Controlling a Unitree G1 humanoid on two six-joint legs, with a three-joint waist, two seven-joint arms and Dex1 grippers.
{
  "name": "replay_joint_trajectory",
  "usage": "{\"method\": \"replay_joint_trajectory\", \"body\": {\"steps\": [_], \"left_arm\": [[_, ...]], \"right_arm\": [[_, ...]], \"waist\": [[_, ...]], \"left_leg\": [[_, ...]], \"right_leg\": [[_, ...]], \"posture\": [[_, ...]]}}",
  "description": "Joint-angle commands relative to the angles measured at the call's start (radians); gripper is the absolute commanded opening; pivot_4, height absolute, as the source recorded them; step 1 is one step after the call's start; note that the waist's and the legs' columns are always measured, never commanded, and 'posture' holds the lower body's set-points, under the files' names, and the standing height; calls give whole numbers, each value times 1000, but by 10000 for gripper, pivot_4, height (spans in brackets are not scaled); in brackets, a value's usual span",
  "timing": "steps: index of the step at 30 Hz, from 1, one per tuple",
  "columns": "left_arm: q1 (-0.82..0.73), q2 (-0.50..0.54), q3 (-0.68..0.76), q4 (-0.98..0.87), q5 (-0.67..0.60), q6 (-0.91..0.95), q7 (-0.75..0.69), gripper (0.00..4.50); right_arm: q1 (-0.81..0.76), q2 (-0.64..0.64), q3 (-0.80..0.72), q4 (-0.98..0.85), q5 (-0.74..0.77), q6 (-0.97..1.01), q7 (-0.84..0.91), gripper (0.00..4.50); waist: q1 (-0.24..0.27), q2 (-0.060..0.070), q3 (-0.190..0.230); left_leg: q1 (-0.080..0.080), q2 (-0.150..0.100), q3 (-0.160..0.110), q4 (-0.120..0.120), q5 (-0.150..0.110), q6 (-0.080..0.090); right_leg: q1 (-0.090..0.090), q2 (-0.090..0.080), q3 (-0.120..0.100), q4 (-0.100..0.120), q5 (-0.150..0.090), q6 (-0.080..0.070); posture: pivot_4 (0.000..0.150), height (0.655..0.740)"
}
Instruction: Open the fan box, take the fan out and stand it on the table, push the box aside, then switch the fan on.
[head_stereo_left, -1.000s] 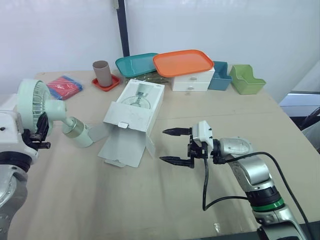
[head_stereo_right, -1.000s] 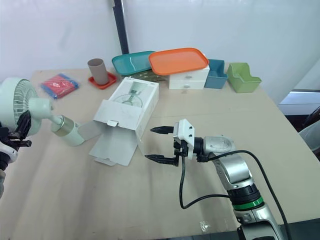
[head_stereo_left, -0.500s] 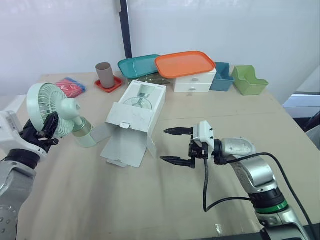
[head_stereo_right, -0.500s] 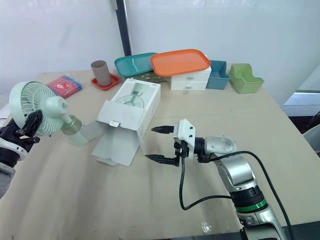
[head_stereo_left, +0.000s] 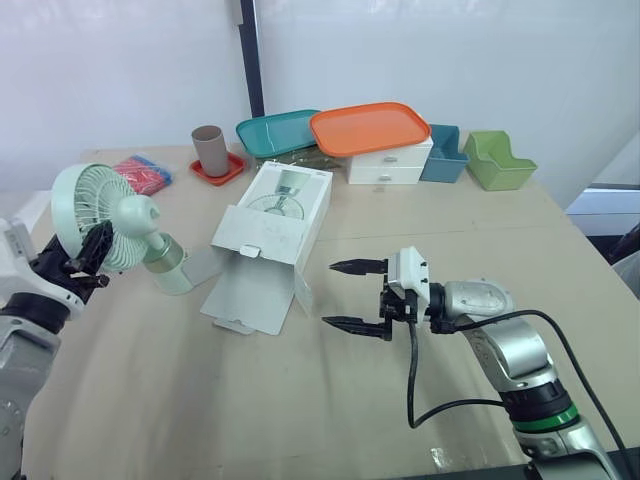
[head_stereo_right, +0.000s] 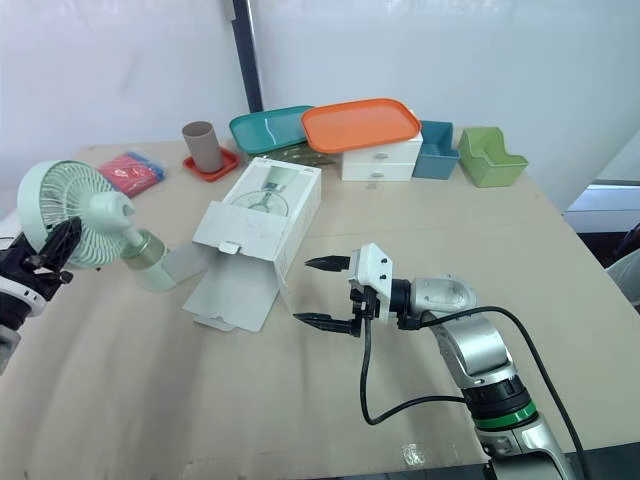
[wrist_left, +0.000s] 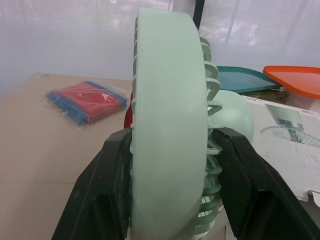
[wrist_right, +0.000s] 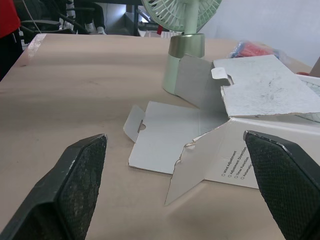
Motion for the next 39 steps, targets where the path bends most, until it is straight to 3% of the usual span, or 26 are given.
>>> {"method": "replay_joint_trajectory", "body": {"steps": [1, 2, 7, 24, 39], "left_arm": [[17, 13, -35, 40, 73, 2, -10, 18605], [17, 18, -39, 41, 85, -2, -19, 28685], [4, 22, -45, 53, 124, -21, -39, 44451], [39, -2, -31, 15, 200, -84, -140, 44451], [96, 36, -24, -98, 608, -437, -211, 44451]], "right_arm": [[0, 0, -9, -32, 4, -17, -1, 45000], [-1, -1, -10, -32, 5, -16, -1, 45000], [0, 1, -15, -33, 8, -8, -9, 45000], [-2, 4, -15, -36, 19, 18, -22, 45000], [-7, 5, -6, -21, 12, 10, -6, 45000]], "waist": [[0, 0, 0], [-1, 0, 0], [-3, -10, 4], [-2, -11, 4], [-2, -11, 4]], "left_leg": [[0, 0, 0, 0, 0, 0], [0, 0, 0, 0, 0, 0], [-3, 1, 0, 0, 0, 0], [-4, 1, -3, 0, 0, -2], [-4, 1, -3, 0, -1, -1]], "right_leg": [[0, 0, 0, 0, 0, 0], [0, 0, 0, 0, 0, 0], [-3, 1, 0, 0, 0, 0], [-3, -1, -3, 0, 0, 0], [-3, -1, -3, -1, 0, 0]], "posture": [[1500, 7400], [1500, 7400], [1500, 7400], [1500, 7400], [1500, 7400]]}}
